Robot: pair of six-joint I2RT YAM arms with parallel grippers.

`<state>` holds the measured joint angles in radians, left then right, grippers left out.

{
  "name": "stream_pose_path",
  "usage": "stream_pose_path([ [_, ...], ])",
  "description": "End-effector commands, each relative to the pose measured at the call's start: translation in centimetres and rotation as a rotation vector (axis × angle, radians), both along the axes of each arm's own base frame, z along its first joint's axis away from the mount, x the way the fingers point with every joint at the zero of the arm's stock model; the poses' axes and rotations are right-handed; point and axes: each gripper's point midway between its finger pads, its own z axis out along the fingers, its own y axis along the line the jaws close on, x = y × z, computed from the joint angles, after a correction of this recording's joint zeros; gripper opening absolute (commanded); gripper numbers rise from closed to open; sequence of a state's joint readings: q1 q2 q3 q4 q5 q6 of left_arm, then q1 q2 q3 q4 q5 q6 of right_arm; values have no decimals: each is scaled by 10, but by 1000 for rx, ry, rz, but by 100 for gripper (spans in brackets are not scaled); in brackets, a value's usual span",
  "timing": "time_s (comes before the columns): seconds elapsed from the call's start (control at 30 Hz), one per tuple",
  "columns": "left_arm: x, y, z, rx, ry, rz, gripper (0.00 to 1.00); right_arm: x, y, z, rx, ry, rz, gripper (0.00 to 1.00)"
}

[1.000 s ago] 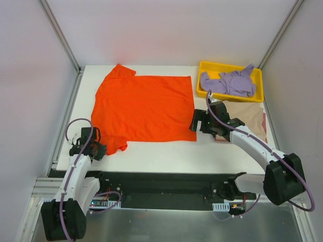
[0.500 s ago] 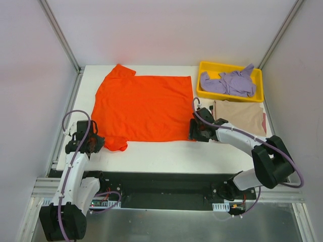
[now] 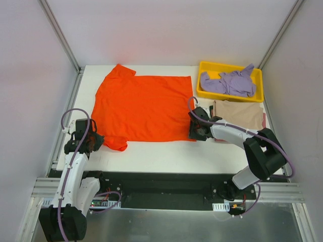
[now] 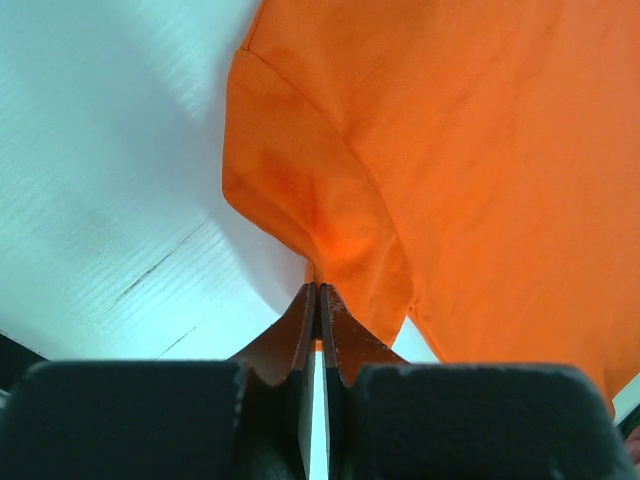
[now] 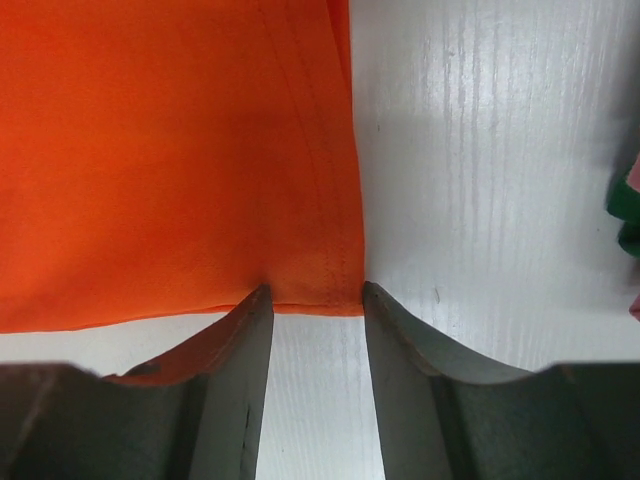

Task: Fold and stack the t-shirts
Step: Grap the side of the flattened tshirt closest away from the robot with both arms

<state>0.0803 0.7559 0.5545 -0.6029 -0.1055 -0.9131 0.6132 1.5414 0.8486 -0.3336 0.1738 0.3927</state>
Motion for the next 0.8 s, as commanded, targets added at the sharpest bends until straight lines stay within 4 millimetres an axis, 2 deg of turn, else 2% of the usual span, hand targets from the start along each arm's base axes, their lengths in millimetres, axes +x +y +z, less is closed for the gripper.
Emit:
stream_pose_path([
  [0.0, 6, 3, 13, 12, -42, 4, 0, 5, 2, 0, -22, 2, -13, 42],
  [0.1, 6, 6, 14, 25, -50, 13, 0, 0, 2, -6, -23, 23, -9, 38],
  [0.23, 1, 9, 11, 33, -46, 40, 0, -6, 0, -10, -29, 47, -7, 22],
  [0.33, -7, 10, 8, 34, -25, 51, 0, -17, -5, -9, -50, 75, -1, 19],
  [0.4, -17, 12, 5, 35, 5, 76, 0, -26, -7, -8, -54, 93, 11, 15],
  [0.53, -47, 22, 5, 66, 61, 162, 0, -44, -11, -4, -48, 126, 49, 1],
  [0.67, -71, 21, 1, 46, 72, 222, 0, -66, -9, 4, -6, 162, 100, 1],
  [0.77, -70, 13, 6, 10, 18, 204, 0, -80, -9, 7, 20, 189, 126, 1],
])
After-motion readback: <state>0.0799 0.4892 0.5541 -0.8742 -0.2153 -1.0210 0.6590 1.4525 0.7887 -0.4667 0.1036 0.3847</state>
